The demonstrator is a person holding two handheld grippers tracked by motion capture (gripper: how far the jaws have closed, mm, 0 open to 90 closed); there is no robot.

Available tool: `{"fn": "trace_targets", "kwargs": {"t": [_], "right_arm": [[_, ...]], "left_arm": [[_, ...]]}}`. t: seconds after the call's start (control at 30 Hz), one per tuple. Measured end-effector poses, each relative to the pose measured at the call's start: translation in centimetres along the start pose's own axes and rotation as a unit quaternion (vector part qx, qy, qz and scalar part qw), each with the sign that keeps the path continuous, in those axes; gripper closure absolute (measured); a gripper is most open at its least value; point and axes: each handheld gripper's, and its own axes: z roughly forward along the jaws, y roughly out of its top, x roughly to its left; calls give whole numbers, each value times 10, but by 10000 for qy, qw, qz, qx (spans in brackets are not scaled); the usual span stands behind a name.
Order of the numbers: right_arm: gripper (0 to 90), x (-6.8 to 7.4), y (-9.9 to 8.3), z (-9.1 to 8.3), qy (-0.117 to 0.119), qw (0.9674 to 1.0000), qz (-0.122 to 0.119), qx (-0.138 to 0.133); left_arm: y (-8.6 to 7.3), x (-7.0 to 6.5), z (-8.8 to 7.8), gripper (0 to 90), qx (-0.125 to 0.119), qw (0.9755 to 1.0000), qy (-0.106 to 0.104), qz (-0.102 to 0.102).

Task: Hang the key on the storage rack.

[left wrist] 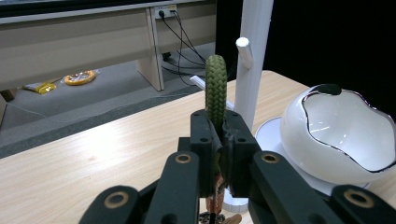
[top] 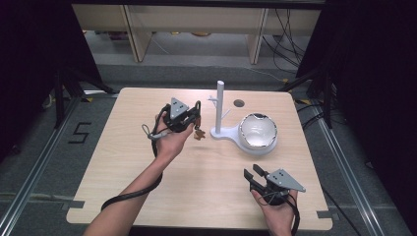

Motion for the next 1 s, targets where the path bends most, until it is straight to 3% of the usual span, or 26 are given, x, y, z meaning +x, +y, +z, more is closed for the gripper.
{"fn": "trace_targets", "kwargs": {"t": [0.07,0.23,0.4,0.43,0.53,0.57,0.6,0.67,1.0], "right_arm": [[578,-1,0,0,11,10000,-76,-22],[579,0,0,-1,-12,9999,81,86],[579,-2,-1,0,-5,10000,-40,38],[579,0,-1,-1,-41,9999,68,80],[579,0,-1,-2,-46,9999,100,87],[579,-2,-1,-1,-34,10000,-55,44],[579,1,-1,-3,-32,9997,197,138],[580,-2,-1,-2,-9,10000,-20,78],[579,-1,-3,-1,60,9998,165,51]], "left_arm": [[1,0,1,840,8,10000,1,15],[3,-1,5,840,-17,10000,11,25],[4,-3,7,840,-18,10000,12,43],[4,-3,7,840,-7,10000,15,45],[5,-3,8,839,-33,10000,20,55],[5,-4,9,839,-36,10000,22,61],[6,-4,9,839,-25,10000,24,69],[7,-5,10,840,-43,10000,20,62],[9,-9,19,839,-2,9999,51,97]]}}
